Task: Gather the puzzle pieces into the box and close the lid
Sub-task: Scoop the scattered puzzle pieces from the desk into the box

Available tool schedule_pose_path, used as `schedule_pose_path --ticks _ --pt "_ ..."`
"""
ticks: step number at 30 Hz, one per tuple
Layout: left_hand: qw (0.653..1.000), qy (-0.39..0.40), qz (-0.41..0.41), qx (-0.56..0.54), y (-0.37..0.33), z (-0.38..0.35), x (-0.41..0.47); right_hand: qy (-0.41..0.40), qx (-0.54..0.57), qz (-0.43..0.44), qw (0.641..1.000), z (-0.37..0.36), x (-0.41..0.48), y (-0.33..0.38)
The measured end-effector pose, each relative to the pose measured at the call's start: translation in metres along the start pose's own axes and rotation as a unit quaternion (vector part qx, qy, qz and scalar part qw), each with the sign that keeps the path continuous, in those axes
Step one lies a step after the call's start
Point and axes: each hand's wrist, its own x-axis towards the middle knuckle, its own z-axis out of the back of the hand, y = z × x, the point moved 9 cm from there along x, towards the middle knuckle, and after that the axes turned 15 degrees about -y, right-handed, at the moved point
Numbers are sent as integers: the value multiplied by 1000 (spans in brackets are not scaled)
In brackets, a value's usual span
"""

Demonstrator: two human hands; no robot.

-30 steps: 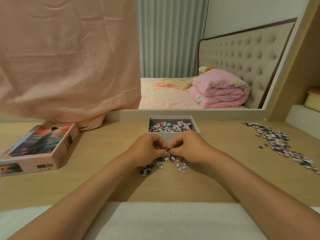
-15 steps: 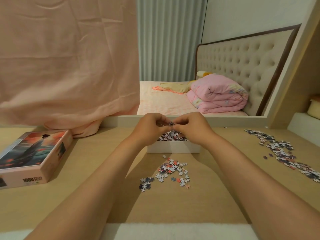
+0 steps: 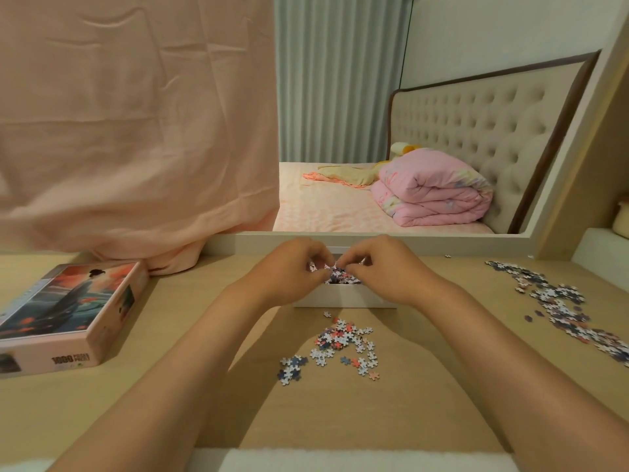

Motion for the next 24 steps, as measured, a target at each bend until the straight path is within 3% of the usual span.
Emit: schedule_pose_path --ticks 3,6,8,11,17,19,24 --pt "990 139 27 25 -3 -1 -24 98 -31 29 994 -18 -21 13" --pt "948 297 76 87 6 -7 -61 178 -66 37 981 -40 -45 14" --pt "925 345 96 128 13 -5 -78 207 -102 62 971 -52 -58 14" --pt "918 352 93 155 18 -3 -88 224 -142 86 960 -61 -67 12" --pt "952 283 70 90 14 -15 -80 189 -60 35 979 -30 -65 14" --pt "964 248 56 82 10 -17 -75 184 -77 32 979 -20 -63 7" --pt "966 235 30 102 0 -24 -70 289 -191 5 938 -26 -80 -17"
